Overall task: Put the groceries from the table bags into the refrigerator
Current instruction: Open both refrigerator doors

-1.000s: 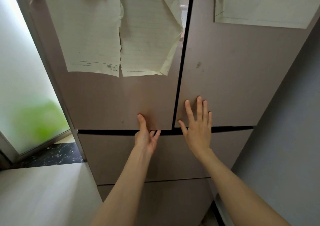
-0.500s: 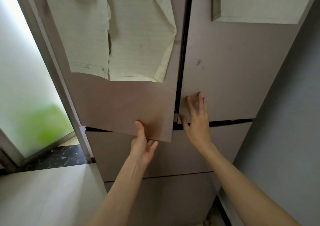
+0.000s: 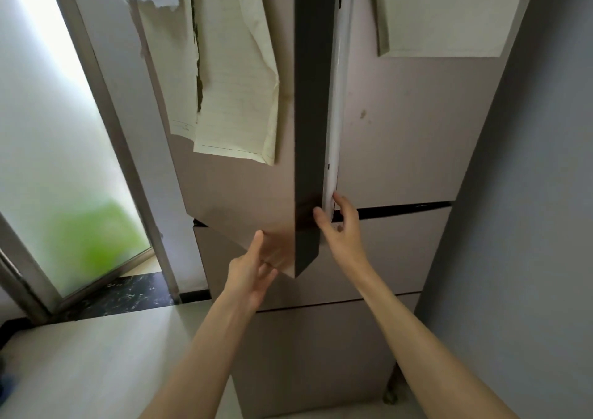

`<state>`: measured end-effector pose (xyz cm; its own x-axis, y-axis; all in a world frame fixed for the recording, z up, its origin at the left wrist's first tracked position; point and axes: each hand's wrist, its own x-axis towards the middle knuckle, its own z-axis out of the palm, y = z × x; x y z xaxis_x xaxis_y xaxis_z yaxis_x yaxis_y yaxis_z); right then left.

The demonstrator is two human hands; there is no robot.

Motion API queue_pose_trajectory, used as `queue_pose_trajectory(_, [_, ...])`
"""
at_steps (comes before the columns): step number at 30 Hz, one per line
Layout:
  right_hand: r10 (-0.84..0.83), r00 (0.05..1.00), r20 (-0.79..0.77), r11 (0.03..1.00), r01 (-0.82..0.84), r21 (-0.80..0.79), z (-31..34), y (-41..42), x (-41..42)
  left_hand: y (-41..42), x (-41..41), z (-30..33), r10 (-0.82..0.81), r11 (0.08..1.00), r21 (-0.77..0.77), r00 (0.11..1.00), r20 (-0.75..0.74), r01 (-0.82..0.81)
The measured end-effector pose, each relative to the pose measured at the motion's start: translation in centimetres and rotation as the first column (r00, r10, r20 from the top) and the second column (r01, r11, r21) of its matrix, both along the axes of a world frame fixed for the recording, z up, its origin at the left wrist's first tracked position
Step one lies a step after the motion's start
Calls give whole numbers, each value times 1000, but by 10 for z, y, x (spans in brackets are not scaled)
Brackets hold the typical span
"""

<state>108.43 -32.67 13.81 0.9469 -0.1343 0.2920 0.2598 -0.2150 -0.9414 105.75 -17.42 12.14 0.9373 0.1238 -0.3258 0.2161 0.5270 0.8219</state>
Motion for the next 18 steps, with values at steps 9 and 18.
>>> queue_pose_trajectory(9, [118, 992, -42, 992, -116, 39, 11, 13, -47, 3, -55, 14, 100, 864, 464, 970, 220, -194])
queue_pose_trajectory(18, [251, 968, -13, 961, -251, -116, 13, 26, -79, 12, -98, 26, 409, 637, 506, 812, 417, -581])
